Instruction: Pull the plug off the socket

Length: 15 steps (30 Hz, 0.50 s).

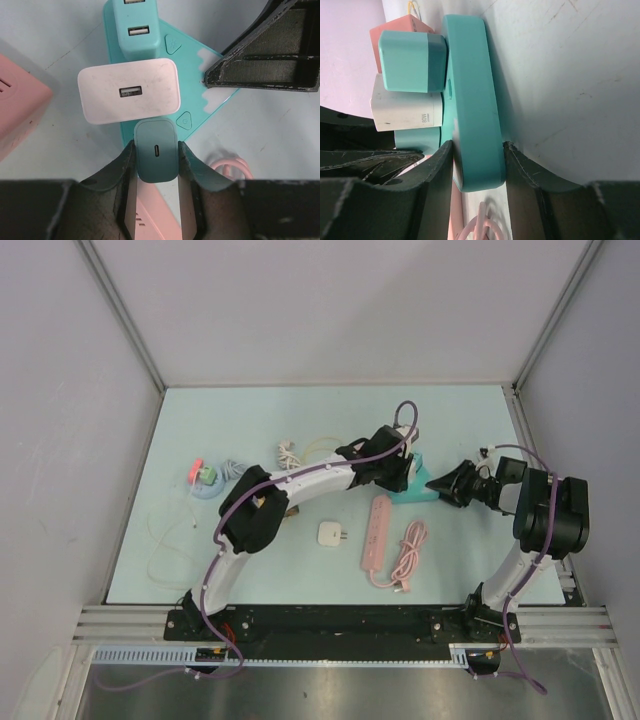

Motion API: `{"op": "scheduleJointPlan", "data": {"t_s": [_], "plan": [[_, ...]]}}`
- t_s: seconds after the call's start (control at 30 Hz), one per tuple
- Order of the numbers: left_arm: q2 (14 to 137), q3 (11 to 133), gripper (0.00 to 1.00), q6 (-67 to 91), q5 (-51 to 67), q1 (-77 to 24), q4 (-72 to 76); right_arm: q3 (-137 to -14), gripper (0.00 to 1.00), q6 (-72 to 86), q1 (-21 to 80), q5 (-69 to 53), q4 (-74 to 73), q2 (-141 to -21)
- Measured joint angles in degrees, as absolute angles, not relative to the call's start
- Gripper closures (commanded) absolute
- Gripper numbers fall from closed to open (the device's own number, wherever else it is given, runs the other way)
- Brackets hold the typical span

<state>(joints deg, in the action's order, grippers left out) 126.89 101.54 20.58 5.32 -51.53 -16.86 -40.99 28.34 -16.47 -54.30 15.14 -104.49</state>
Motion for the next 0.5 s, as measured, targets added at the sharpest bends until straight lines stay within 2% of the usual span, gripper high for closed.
{"op": "scheduleJointPlan", "data": {"t_s": [0.23, 0.5], "plan": [[129.51, 108.38, 1.0, 20.97, 5.74, -51.18, -24.6, -42.11, 0.7, 28.42, -15.44, -53.54, 12.82, -104.49], [130.1, 109.19, 1.0, 21.78, 6.02, -50.7, -25.8, -42.89, 0.74, 28.23, -14.83, -52.62, 11.44, -104.47]]}}
